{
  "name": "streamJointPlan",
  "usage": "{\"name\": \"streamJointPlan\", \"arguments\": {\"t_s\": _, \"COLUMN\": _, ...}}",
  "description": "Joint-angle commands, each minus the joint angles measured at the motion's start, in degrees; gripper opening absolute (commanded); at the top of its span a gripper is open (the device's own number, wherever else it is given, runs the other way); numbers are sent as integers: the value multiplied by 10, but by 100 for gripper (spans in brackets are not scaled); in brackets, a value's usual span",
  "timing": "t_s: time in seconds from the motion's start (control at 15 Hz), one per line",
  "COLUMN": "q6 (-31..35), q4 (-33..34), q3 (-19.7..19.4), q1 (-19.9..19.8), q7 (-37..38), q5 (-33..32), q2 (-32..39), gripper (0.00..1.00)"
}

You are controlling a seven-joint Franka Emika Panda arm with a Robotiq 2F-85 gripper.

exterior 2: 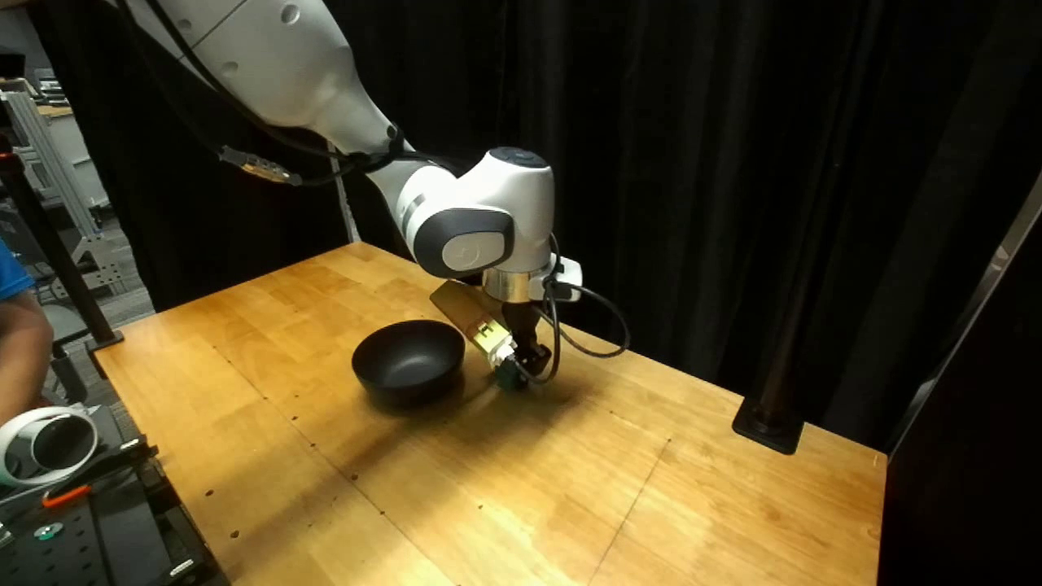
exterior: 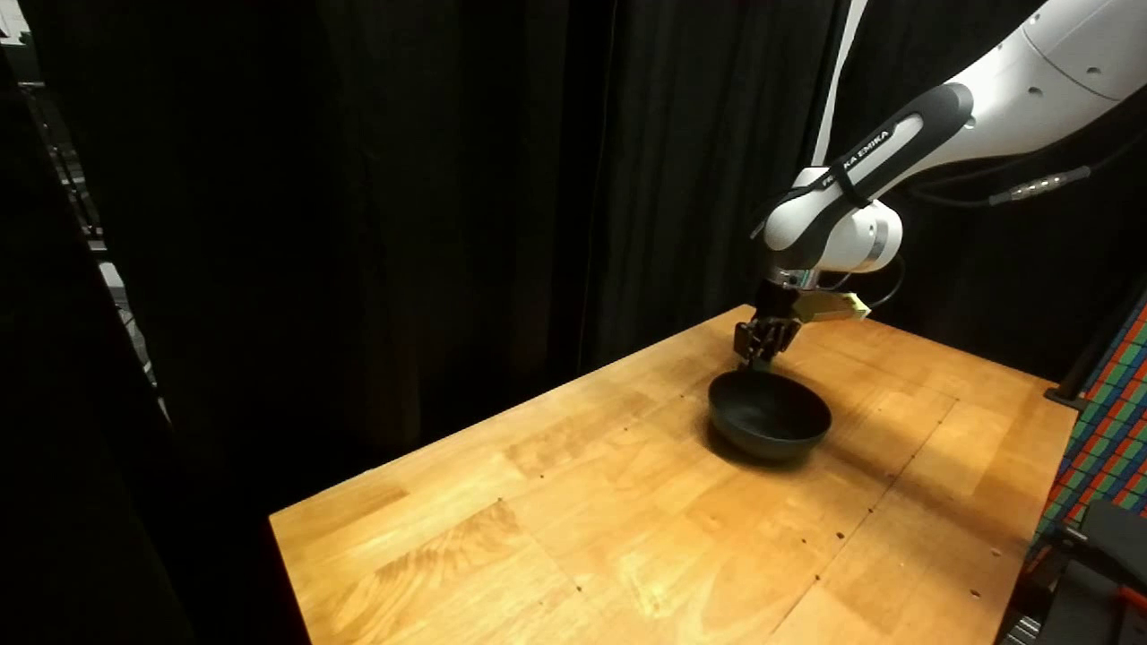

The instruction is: Pick the cube and put it in the bowl

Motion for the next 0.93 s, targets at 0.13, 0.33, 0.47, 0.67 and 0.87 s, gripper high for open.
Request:
{"name": "streamJointPlan", "arguments": {"t_s": 0.13, "q6": -54, "q4": -42, "q3": 0, "q1": -5, "q7": 20, "q5": -2, "q2": -122, "gripper": 21}}
{"name": "streamJointPlan", "arguments": {"t_s": 0.33, "q6": -188, "q4": -33, "q3": 28, "q1": -33, "q7": -39, "q5": 44, "q2": -153, "gripper": 21}}
{"name": "streamJointPlan", "arguments": {"t_s": 0.47, "q6": -261, "q4": -31, "q3": 26, "q1": -34, "q7": -60, "q5": 71, "q2": -155, "gripper": 21}}
{"name": "streamJointPlan", "arguments": {"t_s": 0.67, "q6": -309, "q4": -45, "q3": 20, "q1": -32, "q7": -81, "q5": 109, "q2": -149, "gripper": 54}}
{"name": "streamJointPlan", "arguments": {"t_s": 0.87, "q6": -335, "q4": -71, "q3": 13, "q1": -34, "q7": -94, "q5": 129, "q2": -154, "gripper": 87}}
